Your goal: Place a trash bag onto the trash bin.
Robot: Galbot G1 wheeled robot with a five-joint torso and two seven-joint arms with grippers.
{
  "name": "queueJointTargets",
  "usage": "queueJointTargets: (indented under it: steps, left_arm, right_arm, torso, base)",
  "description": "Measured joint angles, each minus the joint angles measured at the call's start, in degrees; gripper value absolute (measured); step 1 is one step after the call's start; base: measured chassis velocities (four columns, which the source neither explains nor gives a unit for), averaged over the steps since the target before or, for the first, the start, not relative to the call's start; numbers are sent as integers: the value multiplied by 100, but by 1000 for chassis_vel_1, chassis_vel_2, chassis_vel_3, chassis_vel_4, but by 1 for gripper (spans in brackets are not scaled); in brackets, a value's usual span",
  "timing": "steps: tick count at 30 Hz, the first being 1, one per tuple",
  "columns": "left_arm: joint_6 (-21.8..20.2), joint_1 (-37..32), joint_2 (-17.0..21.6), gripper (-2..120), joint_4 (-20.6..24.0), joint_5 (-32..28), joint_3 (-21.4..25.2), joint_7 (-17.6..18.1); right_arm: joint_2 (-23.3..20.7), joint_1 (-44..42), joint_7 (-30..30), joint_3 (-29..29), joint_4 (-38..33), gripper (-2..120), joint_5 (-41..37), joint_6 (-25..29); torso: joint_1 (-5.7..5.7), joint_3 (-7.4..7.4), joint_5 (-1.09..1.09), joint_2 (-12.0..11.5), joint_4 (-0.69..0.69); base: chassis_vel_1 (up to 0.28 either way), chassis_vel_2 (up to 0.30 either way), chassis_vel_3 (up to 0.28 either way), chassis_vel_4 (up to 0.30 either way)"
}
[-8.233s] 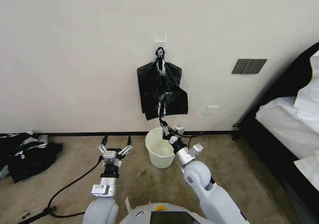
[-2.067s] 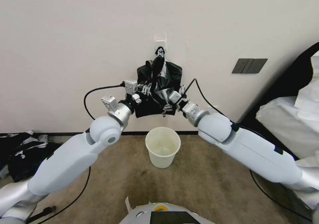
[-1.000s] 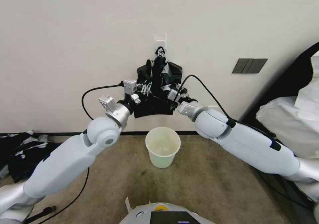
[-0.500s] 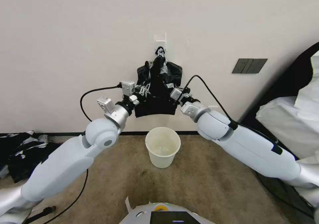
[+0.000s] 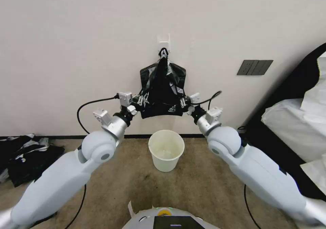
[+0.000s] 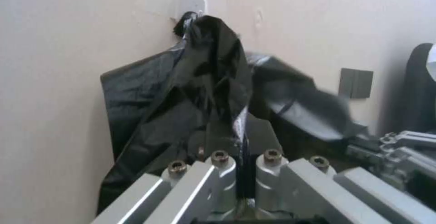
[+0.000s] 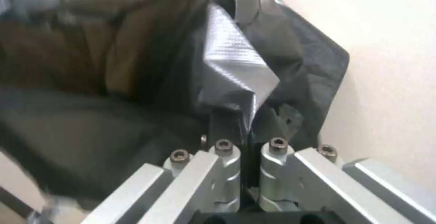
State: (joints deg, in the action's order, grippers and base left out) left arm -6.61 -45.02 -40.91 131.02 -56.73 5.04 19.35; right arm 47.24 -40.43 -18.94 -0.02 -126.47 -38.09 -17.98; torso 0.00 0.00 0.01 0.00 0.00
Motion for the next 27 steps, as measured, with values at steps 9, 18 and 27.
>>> queueJointTargets:
  steps: [9,18,27]
  left_arm:
    - [70,-849,-99,0,348,267,421,-13]
    - [98,-1167,-153,0,439,309,608,-12]
    - [99,-1320,-194,0,509,395,584,-2]
  right_arm:
    - [245,-996,77,829,-429,0,-649,324]
    - [421,-1819,284,1295,-718,0,-749,466]
    - [755,-2403,263,1438,-977,0,-812,448]
  torso:
    - [0,0,-1,0,1]
    - [0,0,-1,0,0]
    - [0,0,-1,0,0]
  base:
    - [0,0,0,0]
    - [0,0,0,0]
    - [0,0,0,0]
